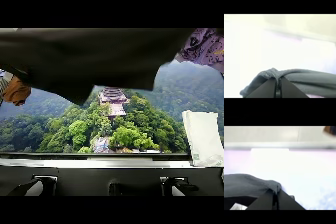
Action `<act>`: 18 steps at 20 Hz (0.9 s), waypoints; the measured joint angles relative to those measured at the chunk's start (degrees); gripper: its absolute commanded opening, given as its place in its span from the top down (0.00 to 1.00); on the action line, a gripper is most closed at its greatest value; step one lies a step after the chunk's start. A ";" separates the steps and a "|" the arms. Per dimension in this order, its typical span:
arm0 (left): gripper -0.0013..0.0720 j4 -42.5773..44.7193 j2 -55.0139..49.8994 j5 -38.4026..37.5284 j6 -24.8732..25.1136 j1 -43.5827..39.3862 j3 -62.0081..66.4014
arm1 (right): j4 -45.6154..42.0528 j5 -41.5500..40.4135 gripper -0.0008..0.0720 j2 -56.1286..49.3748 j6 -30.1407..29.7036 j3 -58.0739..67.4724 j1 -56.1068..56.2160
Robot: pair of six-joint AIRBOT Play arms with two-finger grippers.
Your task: Fold the clothes and pants, and hang the long-sleeved shirts on hangers.
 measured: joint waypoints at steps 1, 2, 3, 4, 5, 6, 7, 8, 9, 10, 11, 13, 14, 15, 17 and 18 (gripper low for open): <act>0.96 2.21 1.79 -0.79 -1.46 -0.26 2.73 | -0.52 -1.11 0.94 1.99 0.59 2.27 0.07; 0.96 4.20 3.85 -1.70 -2.84 -0.42 4.57 | -1.16 -2.16 0.94 4.35 1.29 4.09 0.13; 0.96 6.23 6.19 -2.78 -4.13 -0.57 5.79 | -1.70 -3.26 0.94 6.62 2.14 5.33 0.20; 0.96 8.09 8.48 -3.98 -5.31 -0.70 6.43 | -2.27 -4.17 0.94 8.59 2.84 6.16 0.24; 0.96 9.55 10.47 -5.16 -6.34 -0.76 6.71 | -3.08 -4.92 0.94 10.43 3.80 6.80 0.26; 0.96 10.80 12.31 -5.95 -7.37 -0.81 6.84 | -3.82 -5.49 0.94 11.80 4.48 7.21 0.28; 0.96 11.78 13.64 -6.88 -8.00 -0.83 6.95 | -4.55 -6.16 0.94 12.83 5.18 7.54 0.28; 0.96 12.57 14.60 -7.67 -8.66 -0.85 6.95 | -5.05 -6.82 0.94 13.40 5.60 7.76 0.28; 0.96 13.00 15.06 -8.46 -8.90 -0.92 6.67 | -5.62 -7.69 0.94 13.35 6.14 7.89 0.28; 0.96 13.22 15.19 -8.83 -9.09 -0.92 6.10 | -6.01 -8.87 0.94 12.76 6.60 7.91 0.28; 0.96 13.25 14.99 -9.35 -9.03 -0.92 5.20 | -6.12 -10.10 0.94 11.67 6.84 7.98 0.28; 0.96 11.67 13.29 -10.62 -7.41 -0.92 2.12 | -6.51 -12.57 0.94 8.15 7.58 8.09 0.28; 0.96 10.47 11.80 -11.50 -6.34 -0.92 -0.15 | -6.78 -13.86 0.94 5.79 7.74 7.96 0.28; 0.96 9.46 10.10 -11.96 -5.25 -0.92 -2.60 | -6.84 -15.30 0.94 2.93 8.09 7.45 0.28; 0.96 8.17 5.46 -12.13 -2.97 -1.14 -8.66 | -6.86 -17.29 0.94 -3.02 8.31 5.05 0.31; 0.96 7.80 2.84 -11.50 -2.05 -1.46 -11.58 | -6.88 -17.66 0.94 -5.97 8.33 3.54 0.31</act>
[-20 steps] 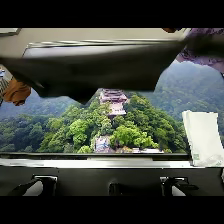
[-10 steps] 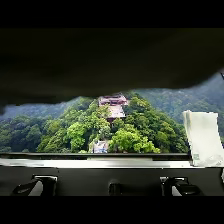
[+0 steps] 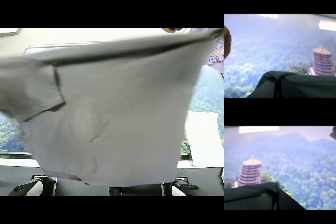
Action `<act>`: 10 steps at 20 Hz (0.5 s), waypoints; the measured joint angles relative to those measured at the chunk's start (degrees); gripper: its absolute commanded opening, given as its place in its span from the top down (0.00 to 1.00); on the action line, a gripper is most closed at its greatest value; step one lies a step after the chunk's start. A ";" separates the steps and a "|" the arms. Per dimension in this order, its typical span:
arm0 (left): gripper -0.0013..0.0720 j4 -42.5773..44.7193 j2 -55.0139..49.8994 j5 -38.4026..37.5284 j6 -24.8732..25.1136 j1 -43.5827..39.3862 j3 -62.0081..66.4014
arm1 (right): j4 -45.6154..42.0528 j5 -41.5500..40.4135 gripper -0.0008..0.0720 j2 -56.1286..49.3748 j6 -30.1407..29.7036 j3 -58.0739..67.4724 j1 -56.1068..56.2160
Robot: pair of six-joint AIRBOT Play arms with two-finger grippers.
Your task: Fold the clothes and pants, and hang the long-sleeved shirts on hangers.
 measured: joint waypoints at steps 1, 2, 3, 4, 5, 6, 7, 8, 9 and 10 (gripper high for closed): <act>0.96 -0.33 -2.84 1.40 0.96 -0.50 -2.73 | 0.00 -0.13 0.94 -3.43 0.20 -1.68 0.00; 0.96 -0.48 -6.21 3.19 1.73 -1.22 -5.29 | -0.02 -0.31 0.94 -6.75 0.20 -3.06 0.00; 0.96 -0.61 -9.60 5.27 2.51 -2.05 -7.17 | -0.07 -0.20 0.94 -10.43 0.20 -4.15 0.00; 0.96 -0.70 -13.64 8.15 3.13 -3.13 -8.57 | -0.20 0.46 0.94 -14.21 0.22 -4.92 0.00; 0.96 -0.76 -17.73 10.99 3.82 -4.15 -9.22 | -0.26 1.57 0.94 -17.64 0.24 -5.44 0.00; 0.96 -0.90 -21.70 13.68 4.28 -5.09 -9.14 | -0.31 2.97 0.94 -21.29 0.28 -5.88 0.00; 0.96 -0.94 -25.73 15.82 4.76 -5.90 -8.33 | -0.26 4.70 0.94 -24.33 0.39 -6.12 0.00; 0.96 -0.92 -29.92 17.62 5.09 -6.64 -6.88 | -0.26 6.95 0.94 -27.30 0.39 -6.29 0.00; 0.96 -0.92 -33.83 19.30 5.33 -7.23 -4.87 | -0.26 9.01 0.94 -29.75 0.39 -6.43 -0.02; 0.96 -0.92 -37.16 20.50 5.49 -7.65 -2.80 | -0.28 11.39 0.94 -32.04 0.39 -6.54 -0.02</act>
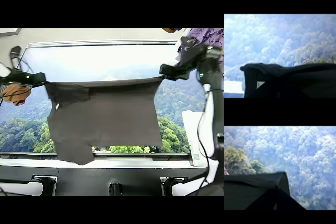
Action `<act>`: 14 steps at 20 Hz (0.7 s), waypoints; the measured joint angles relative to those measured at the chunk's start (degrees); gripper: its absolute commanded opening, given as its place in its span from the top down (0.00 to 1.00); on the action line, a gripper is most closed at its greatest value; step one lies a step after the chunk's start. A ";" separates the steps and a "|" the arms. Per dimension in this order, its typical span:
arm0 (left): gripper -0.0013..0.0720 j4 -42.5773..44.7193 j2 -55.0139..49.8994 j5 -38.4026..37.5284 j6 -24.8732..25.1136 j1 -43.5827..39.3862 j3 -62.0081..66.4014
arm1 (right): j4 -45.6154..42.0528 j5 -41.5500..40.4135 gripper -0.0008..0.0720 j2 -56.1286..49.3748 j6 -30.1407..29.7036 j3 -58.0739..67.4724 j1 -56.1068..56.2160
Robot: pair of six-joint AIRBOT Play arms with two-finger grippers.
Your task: Fold the clothes and pants, and hang the long-sleeved shirts on hangers.
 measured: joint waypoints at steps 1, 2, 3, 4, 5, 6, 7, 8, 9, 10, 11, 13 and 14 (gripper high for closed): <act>0.96 -0.02 -3.15 1.03 0.20 -0.35 2.29 | 0.02 2.12 0.94 -1.68 0.00 -0.07 0.00; 0.96 -0.09 -5.46 1.77 0.26 -0.59 4.33 | 0.02 4.15 0.94 -3.19 -0.02 -0.11 0.00; 0.96 -0.15 -7.39 2.51 0.42 -0.76 6.16 | 0.02 5.57 0.94 -4.22 0.00 -0.15 0.00; 0.96 -0.17 -8.70 2.75 0.44 -0.87 7.37 | 0.00 6.73 0.94 -5.01 0.00 -0.17 0.00; 0.96 -0.17 -9.70 2.86 0.46 -0.96 8.35 | 0.00 7.37 0.94 -5.49 0.00 -0.17 0.00; 0.96 -0.20 -10.34 2.75 0.50 -1.01 9.05 | 0.00 7.48 0.94 -5.90 -0.02 -0.17 0.00; 0.96 -0.24 -10.88 1.90 0.55 -1.03 9.55 | -0.09 7.10 0.94 -6.19 -0.02 -0.17 0.00; 0.96 -0.24 -11.26 0.68 0.57 -1.05 9.88 | -0.15 6.16 0.94 -6.36 -0.02 -0.17 0.00; 0.96 -0.22 -11.50 -0.81 0.61 -1.07 10.14 | -0.26 4.83 0.94 -6.51 -0.02 -0.17 0.00; 0.96 -0.17 -11.67 -2.32 0.61 -1.07 10.34 | -0.59 3.32 0.94 -6.60 -0.02 -0.17 0.00; 0.96 0.07 -11.85 -4.39 0.52 -1.09 10.47 | -1.01 1.75 0.94 -6.69 -0.02 -0.17 0.00; 0.96 1.77 -12.09 -8.59 -0.31 -1.14 10.62 | -1.68 -1.62 0.94 -6.78 -0.04 -0.17 0.00; 0.96 2.73 -12.22 -10.60 -0.72 -1.16 10.60 | -1.92 -3.15 0.94 -6.82 -0.04 -0.17 0.02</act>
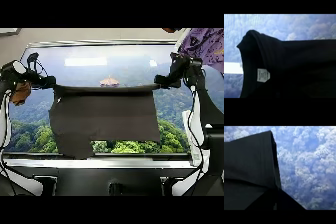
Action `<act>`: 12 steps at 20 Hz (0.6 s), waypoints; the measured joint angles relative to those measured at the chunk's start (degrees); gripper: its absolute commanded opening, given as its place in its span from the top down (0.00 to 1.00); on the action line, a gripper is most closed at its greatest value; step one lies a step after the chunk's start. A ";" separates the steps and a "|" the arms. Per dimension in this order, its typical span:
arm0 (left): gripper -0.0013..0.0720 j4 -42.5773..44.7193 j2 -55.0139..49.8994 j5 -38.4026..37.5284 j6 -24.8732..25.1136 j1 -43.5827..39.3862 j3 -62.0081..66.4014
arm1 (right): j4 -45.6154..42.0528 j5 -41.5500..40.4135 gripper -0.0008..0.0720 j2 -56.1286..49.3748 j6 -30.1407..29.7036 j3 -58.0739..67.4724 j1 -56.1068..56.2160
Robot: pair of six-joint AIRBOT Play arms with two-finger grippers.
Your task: Fold the clothes and pants, and hang the long-sleeved shirts on hangers.
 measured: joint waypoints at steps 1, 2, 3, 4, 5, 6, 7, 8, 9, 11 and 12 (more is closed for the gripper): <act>0.96 0.74 -0.07 -1.97 -0.52 0.00 -0.15 | -0.33 -1.36 0.94 -0.07 0.00 0.00 0.00; 0.96 1.33 -0.13 -3.54 -0.66 -0.02 -0.42 | -0.39 -2.86 0.94 -0.17 0.00 -0.02 0.00; 0.96 1.79 -0.17 -4.85 -0.87 -0.13 -0.79 | -0.59 -4.15 0.94 -0.31 0.00 -0.02 0.00; 0.96 2.21 -0.22 -5.99 -0.94 -0.26 -1.33 | -0.76 -5.73 0.94 -0.52 0.00 -0.02 0.00; 0.96 2.47 -0.24 -6.86 -1.03 -0.42 -1.88 | -0.81 -7.08 0.94 -0.85 0.00 -0.02 0.00; 0.96 2.75 -0.31 -7.54 -1.09 -0.55 -2.54 | -0.83 -8.28 0.94 -1.22 0.00 -0.02 0.00; 0.96 2.86 -0.42 -8.13 -1.25 -0.70 -3.06 | -0.83 -9.38 0.94 -1.73 0.00 -0.02 0.00; 0.96 3.02 -0.61 -8.46 -1.27 -0.87 -3.52 | -0.81 -10.21 0.94 -2.27 0.00 -0.02 -0.02; 0.96 3.08 -0.83 -8.81 -1.31 -1.01 -3.82 | -0.74 -11.17 0.94 -2.93 0.00 -0.02 -0.02; 0.96 3.23 -1.40 -9.22 -1.42 -1.22 -4.24 | -0.04 -12.96 0.94 -4.31 -0.04 -0.02 -0.02; 0.96 3.28 -1.68 -9.35 -1.42 -1.29 -4.35 | 0.33 -13.75 0.94 -4.96 -0.13 -0.02 -0.02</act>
